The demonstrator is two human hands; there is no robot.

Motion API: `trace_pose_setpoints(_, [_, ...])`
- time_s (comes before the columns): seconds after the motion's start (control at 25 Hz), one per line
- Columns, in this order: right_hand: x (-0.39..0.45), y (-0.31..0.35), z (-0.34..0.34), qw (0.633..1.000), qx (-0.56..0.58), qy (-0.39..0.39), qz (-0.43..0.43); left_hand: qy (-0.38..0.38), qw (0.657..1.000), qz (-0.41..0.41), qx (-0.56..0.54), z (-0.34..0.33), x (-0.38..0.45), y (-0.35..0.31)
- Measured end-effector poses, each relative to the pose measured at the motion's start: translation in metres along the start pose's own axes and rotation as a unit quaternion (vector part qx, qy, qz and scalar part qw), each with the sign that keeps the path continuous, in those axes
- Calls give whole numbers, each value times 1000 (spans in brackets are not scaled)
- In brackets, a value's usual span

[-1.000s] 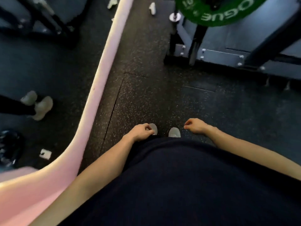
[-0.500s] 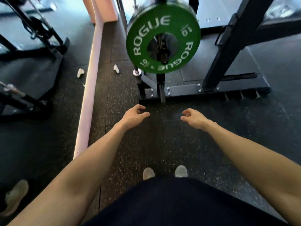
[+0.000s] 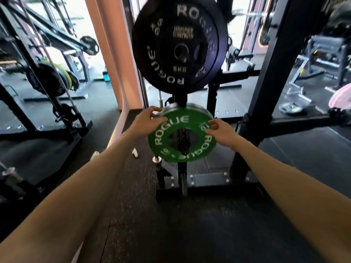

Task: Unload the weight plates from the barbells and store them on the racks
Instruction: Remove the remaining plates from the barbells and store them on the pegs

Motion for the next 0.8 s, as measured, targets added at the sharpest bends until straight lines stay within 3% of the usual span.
trace_pose_setpoints(0.16, [19, 77, 61, 993, -13, -64, 93, -86, 994, -62, -2, 57, 30, -67])
trace_pose_setpoints(0.48, [32, 212, 169, 960, -50, -144, 236, -157, 974, -162, 6, 149, 59, -186])
trace_pose_setpoints(0.8, [34, 298, 262, 925, -86, -197, 314, -233, 945, -225, 54, 204, 72, -296])
Point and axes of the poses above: each hand's wrist, its own x-axis towards the middle knuckle, its own z-axis out of the back of the hand, y = z × x, the point moved 1 cm from there along x, towards the middle knuckle, and after that the axes turned 5 degrees about y, right-handed, at the moved point
